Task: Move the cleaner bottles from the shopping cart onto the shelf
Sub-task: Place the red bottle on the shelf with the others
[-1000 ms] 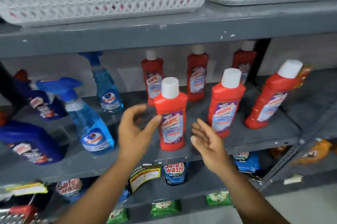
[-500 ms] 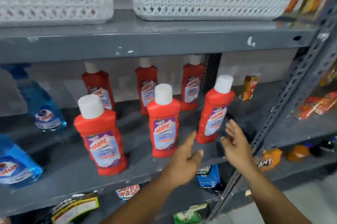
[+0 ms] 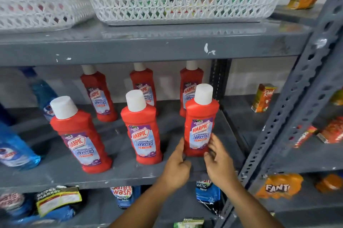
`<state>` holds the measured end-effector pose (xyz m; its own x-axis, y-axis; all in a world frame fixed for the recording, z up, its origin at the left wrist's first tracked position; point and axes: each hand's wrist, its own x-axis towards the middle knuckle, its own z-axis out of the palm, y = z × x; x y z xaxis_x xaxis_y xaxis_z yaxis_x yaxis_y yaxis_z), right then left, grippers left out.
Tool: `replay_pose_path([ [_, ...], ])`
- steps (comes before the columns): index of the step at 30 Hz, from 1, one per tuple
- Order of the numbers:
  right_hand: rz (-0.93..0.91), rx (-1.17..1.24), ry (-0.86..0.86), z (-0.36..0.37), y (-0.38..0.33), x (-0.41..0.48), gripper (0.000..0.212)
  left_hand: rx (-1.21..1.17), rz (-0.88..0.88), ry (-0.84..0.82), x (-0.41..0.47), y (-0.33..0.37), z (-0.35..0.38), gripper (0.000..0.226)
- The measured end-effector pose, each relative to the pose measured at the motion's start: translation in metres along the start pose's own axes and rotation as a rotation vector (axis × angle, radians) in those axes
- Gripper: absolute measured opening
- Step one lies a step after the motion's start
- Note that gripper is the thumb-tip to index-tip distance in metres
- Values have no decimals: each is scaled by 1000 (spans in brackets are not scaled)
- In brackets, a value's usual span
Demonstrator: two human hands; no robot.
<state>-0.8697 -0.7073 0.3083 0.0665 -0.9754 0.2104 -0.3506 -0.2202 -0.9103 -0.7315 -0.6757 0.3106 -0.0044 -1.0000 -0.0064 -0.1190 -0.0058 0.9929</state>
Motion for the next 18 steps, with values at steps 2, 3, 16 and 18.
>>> replay_pose_path([
  [2, -83, -30, 161, -3, 0, -13, 53, -58, -44, 161, -27, 4, 2, 67],
  [3, -144, -39, 205, -4, -3, -22, 48, -78, -6, 310, -44, 3, 0, 58],
  [16, -145, -182, -420, 113, -38, -43, 76, 209, -63, 397, -71, -22, -106, 82],
  [18, -151, -178, -408, 121, -38, -46, 78, 170, -40, 412, -68, -23, -112, 83],
])
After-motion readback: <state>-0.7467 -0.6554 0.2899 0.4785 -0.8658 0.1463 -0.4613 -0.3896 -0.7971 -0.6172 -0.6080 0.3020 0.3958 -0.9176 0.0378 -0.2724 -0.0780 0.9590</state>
